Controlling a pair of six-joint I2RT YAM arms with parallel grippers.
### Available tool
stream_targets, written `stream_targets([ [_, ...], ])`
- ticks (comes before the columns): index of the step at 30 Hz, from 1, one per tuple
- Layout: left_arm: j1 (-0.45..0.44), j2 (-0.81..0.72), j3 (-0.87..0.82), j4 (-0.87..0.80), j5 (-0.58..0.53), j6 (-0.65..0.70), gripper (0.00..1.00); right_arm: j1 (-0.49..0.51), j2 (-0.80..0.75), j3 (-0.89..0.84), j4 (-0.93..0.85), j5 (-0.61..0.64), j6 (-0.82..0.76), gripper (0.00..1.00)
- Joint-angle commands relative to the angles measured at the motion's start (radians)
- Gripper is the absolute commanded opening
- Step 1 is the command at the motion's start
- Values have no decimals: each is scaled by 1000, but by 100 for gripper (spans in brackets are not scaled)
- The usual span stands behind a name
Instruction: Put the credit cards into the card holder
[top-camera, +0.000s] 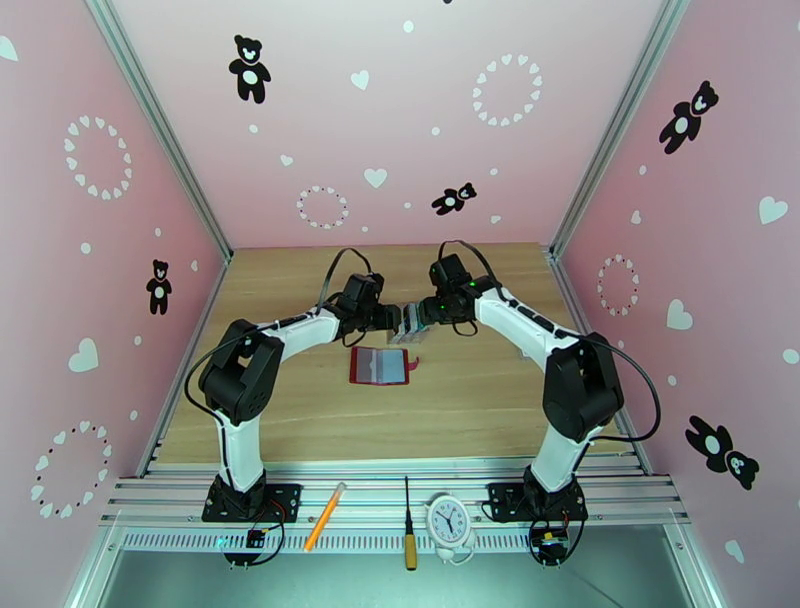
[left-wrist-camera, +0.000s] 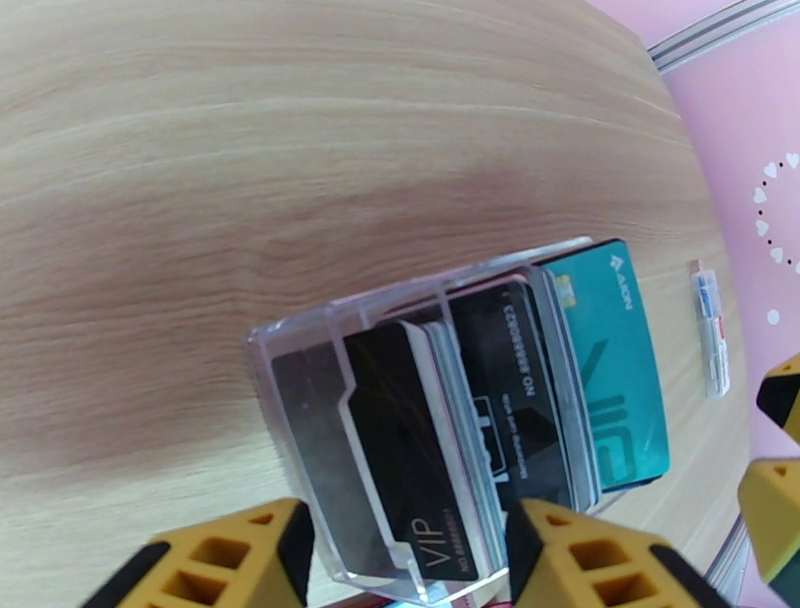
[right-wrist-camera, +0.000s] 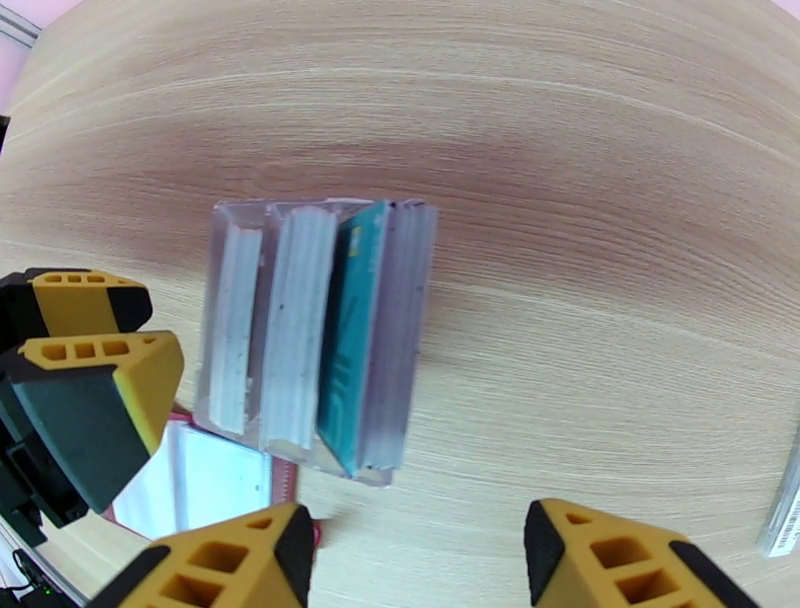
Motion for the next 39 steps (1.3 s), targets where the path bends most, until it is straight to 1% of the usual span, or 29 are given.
stream_targets([
  [1,13,9,-26,30,26,-8,57,-5,33,36,-23,18,-11,62],
  [10,13,36,-24,16,38,-7,57,-5,111,83,-27,3,-15,63],
  [13,14,54,-15,10,41,-9,57,-5,134,108,-37,18,-19,63],
  [16,19,73,-10,1,41,-14,54,-5,160,136,-50,29,-26,63],
  [27,27,109,2,-6,52,-18,51,0,239,234,-99,69,-57,62],
  [33,28,122,10,-18,53,-14,45,28,282,286,-131,129,-86,61],
  [39,32,125,13,-21,60,-12,43,55,314,321,-143,145,-97,60],
])
